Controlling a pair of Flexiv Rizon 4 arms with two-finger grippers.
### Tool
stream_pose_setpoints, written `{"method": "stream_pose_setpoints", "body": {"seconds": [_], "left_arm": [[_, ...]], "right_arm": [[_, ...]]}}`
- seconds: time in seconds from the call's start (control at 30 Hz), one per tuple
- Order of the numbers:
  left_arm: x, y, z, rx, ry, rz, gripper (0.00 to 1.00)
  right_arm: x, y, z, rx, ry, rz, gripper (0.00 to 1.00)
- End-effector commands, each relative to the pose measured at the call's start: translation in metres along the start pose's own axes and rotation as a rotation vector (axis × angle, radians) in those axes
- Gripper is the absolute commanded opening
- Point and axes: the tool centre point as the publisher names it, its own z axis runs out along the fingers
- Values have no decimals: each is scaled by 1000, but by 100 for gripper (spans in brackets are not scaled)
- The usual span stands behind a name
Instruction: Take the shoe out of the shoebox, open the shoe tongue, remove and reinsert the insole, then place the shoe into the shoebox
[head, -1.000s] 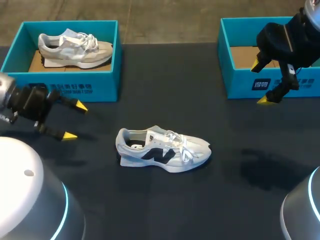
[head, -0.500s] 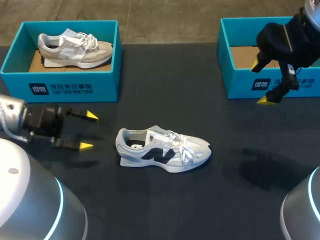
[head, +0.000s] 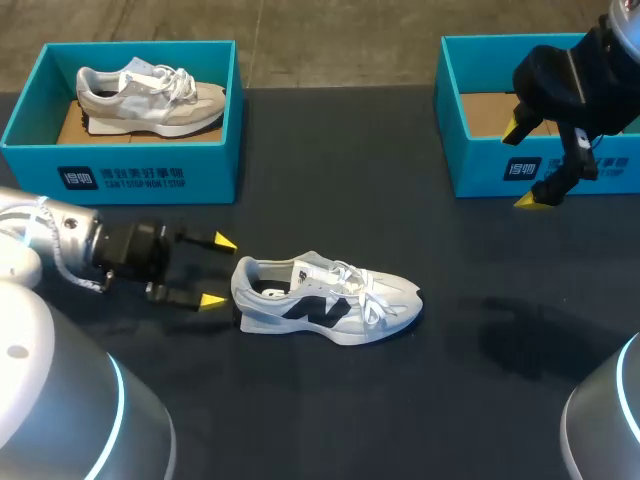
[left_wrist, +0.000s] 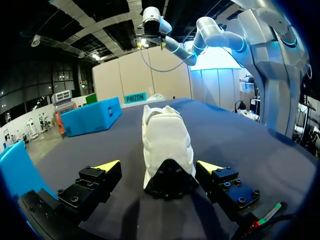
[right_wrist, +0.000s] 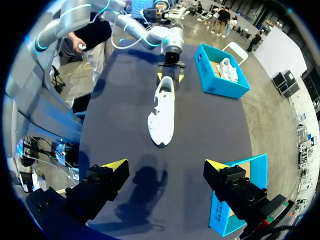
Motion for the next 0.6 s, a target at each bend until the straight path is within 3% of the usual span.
{"method": "stream_pose_setpoints", "body": {"seconds": [0.03,0.4,0.6], "left_arm": [[3,2,12,7,1,-12,100],[15,5,32,-63,19,-70,100],[15,7,42,-60,30,-80,100]], "right_arm": [[-2,1,1,3,5,1,100],[-2,1,1,3,5,1,100],[-2,1,1,3,5,1,100]]}}
